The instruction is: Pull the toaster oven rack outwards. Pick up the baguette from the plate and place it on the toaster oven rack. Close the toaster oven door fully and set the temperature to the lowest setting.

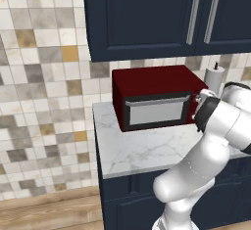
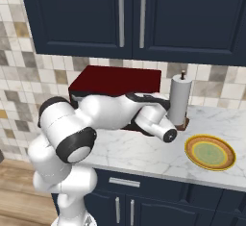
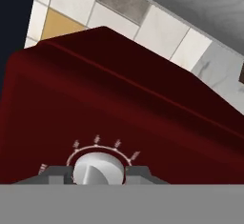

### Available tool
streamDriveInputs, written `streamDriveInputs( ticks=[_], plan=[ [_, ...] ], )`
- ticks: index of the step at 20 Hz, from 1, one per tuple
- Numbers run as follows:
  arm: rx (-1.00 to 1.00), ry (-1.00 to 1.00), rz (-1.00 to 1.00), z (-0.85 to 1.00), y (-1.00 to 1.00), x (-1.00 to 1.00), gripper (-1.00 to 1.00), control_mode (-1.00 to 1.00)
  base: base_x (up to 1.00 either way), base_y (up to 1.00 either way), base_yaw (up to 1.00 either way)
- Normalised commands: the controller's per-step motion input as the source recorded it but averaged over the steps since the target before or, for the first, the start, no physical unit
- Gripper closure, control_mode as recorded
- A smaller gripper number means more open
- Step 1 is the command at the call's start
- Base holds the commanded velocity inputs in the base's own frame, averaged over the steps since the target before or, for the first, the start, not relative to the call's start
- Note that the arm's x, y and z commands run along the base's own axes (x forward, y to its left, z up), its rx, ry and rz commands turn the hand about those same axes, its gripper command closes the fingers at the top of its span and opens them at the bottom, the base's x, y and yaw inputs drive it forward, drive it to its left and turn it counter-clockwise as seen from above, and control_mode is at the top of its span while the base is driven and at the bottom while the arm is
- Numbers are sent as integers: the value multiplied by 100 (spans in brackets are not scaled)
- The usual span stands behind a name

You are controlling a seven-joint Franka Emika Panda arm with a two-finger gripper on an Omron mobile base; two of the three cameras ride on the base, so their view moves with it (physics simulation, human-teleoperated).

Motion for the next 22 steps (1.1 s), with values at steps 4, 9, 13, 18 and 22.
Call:
streamDriveInputs(
  ticks=[4, 9, 13, 18, 22],
  plan=[
    [-1, 12, 0, 0, 8, 31, 100, -100, 0, 0, 0],
    [-1, 4, 0, 2, 13, 27, 100, -100, 0, 0, 0],
    [0, -8, 0, 0, 25, 6, 100, -100, 0, 0, 0],
    [-4, -33, 0, 2, 38, 0, 100, -100, 0, 0, 0],
    [-14, -21, 0, 5, 15, 0, 100, -100, 0, 0, 0]
  ],
)
